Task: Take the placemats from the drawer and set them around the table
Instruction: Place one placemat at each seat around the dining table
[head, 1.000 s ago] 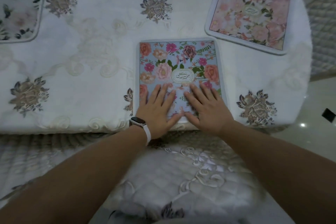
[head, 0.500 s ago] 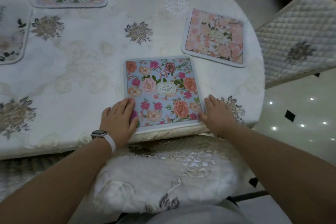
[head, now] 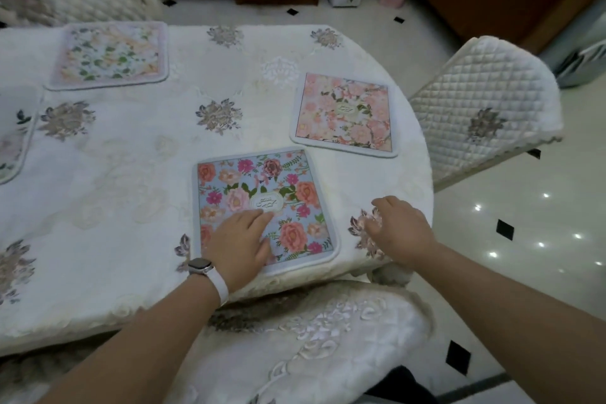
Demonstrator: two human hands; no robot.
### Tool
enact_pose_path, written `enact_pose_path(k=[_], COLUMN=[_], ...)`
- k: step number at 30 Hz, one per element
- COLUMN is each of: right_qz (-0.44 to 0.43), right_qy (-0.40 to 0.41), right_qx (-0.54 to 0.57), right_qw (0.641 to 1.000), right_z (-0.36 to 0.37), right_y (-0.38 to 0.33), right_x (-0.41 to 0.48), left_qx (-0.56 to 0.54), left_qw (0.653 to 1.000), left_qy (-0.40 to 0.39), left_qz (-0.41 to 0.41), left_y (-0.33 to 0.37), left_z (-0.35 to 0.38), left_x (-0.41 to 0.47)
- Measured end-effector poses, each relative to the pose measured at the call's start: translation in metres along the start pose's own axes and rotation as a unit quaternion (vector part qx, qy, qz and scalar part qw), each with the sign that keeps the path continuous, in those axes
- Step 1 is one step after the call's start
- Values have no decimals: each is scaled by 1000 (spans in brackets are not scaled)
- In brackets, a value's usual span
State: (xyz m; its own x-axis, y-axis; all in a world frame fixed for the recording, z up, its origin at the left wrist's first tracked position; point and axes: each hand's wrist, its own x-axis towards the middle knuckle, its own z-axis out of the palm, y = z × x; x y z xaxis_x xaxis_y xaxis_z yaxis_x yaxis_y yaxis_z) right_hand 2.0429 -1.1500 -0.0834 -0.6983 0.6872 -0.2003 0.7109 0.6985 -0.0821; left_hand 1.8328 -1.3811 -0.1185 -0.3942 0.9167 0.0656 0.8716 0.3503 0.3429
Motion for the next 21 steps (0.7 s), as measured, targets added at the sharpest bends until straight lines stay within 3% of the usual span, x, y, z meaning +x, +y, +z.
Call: enact_pose_path(k=[11, 21], right_qz=[-131, -139], right_qy=[40, 48], right_qx=[-18, 39], right_qw=[990, 988], right_z=[-38, -71], right_y=[103, 268], right_x=[13, 42], left_qx=[5, 58], left_qw=[999, 995], left_qy=[33, 18], left_qz=[-22, -80], left_y=[123, 260], left_z=[5, 37], left_x=[62, 130])
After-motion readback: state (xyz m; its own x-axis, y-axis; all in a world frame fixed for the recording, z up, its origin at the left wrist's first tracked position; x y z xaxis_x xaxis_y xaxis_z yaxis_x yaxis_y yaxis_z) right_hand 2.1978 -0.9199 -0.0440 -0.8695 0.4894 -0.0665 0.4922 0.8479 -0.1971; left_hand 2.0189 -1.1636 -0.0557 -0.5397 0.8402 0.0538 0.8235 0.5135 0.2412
